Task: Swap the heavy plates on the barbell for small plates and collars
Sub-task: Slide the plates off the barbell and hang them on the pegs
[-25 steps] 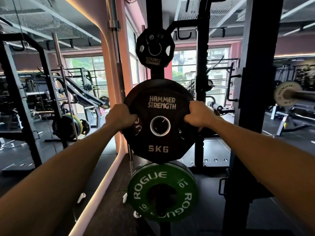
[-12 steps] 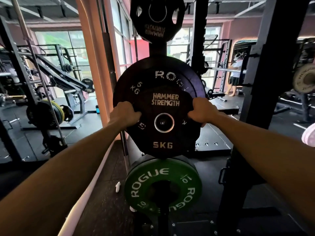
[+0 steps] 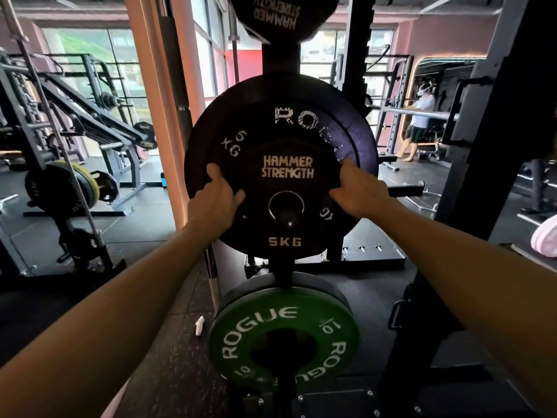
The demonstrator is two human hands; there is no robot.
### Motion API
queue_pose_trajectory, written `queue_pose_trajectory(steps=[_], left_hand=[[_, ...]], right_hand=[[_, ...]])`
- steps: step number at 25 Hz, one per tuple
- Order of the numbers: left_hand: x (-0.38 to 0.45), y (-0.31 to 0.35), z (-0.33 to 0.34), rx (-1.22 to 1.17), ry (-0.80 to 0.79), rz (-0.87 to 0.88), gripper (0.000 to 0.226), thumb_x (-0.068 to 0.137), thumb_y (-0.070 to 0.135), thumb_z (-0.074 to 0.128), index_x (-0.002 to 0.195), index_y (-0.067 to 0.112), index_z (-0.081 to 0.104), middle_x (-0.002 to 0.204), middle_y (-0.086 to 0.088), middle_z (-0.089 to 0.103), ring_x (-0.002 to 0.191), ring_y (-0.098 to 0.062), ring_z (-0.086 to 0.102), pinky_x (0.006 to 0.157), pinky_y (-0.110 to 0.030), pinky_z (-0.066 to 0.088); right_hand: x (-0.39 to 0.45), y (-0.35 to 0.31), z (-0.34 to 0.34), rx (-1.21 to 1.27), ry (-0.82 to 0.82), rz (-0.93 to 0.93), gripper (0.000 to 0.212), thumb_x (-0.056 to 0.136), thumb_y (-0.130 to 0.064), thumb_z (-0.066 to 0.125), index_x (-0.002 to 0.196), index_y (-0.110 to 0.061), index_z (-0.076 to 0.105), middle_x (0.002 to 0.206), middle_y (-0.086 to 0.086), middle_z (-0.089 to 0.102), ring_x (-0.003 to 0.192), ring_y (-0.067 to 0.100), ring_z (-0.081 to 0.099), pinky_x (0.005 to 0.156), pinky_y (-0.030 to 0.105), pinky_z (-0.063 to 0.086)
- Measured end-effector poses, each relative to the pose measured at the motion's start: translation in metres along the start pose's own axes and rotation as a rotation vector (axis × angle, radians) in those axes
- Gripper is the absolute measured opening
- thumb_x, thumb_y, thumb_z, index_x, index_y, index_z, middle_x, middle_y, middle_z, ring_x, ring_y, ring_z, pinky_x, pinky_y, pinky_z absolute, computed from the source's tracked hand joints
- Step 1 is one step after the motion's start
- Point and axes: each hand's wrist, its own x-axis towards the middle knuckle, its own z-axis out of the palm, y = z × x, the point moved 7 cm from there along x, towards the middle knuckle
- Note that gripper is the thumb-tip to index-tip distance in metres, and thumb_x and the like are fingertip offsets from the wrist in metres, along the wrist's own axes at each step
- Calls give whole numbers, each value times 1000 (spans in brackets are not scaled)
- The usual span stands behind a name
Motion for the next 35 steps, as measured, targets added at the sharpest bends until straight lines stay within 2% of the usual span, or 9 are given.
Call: queue_pose_trajectory(steps=[5,8,11,14,17,21,26,30,35], left_hand=[[25,-1,5,77,-76,-85,60,96,42,45,133,3,17,91,-9,43,79,-31,47,75,-39,33],[41,-3,17,59,-165,-113,52,98,37,43,129,5,17,92,-11,44,77,-29,46,75,-39,35],[58,-6,29,28,-213,-101,42,99,33,42,125,11,18,84,-7,44,63,-26,49,73,-42,46],[77,-10,41,15,-251,-121,42,98,33,44,124,16,16,79,-6,44,67,-30,56,81,-47,53],[93,-13,52,52,-259,-158,42,97,35,46,118,16,15,82,-10,48,71,-33,60,80,-46,54],[91,-13,51,113,-258,-173,42,98,35,43,119,12,14,85,-12,50,56,-25,51,74,-41,49],[87,-13,49,76,-317,-212,65,98,35,43,138,13,-3,98,-17,55,91,-39,63,86,-45,51],[67,-5,25,-67,-331,-178,64,95,38,54,138,14,14,111,-19,52,69,-28,60,47,-30,49],[37,20,-13,1,-275,-53,65,82,54,65,132,19,44,129,-7,56,113,-27,54,82,-29,38]], right_hand=[[25,4,9,-115,9,22,62,88,-37,56,129,-7,21,131,18,50,113,40,56,78,41,35],[40,5,16,-171,-47,39,72,89,-41,53,139,-7,13,144,20,37,122,40,51,91,45,39],[56,3,22,-205,-51,57,73,91,-41,51,142,-8,10,146,22,30,125,40,47,98,45,37],[73,3,29,-235,-64,87,70,92,-37,50,142,-10,10,145,22,28,126,39,45,98,43,36],[92,8,40,-249,-94,123,69,91,-37,51,141,-13,10,147,21,26,129,37,43,98,41,37],[95,13,43,-242,-118,156,72,89,-36,54,141,-15,9,144,22,30,127,37,44,94,40,38],[87,6,42,-145,-191,138,76,91,-29,55,144,-11,5,147,23,25,130,39,41,98,41,39],[72,-1,28,-76,-231,63,84,89,-32,59,148,-6,7,153,21,23,136,39,35,110,49,35],[37,-10,-8,13,-187,-104,77,81,-40,66,143,-16,28,147,11,36,129,33,45,104,50,40]])
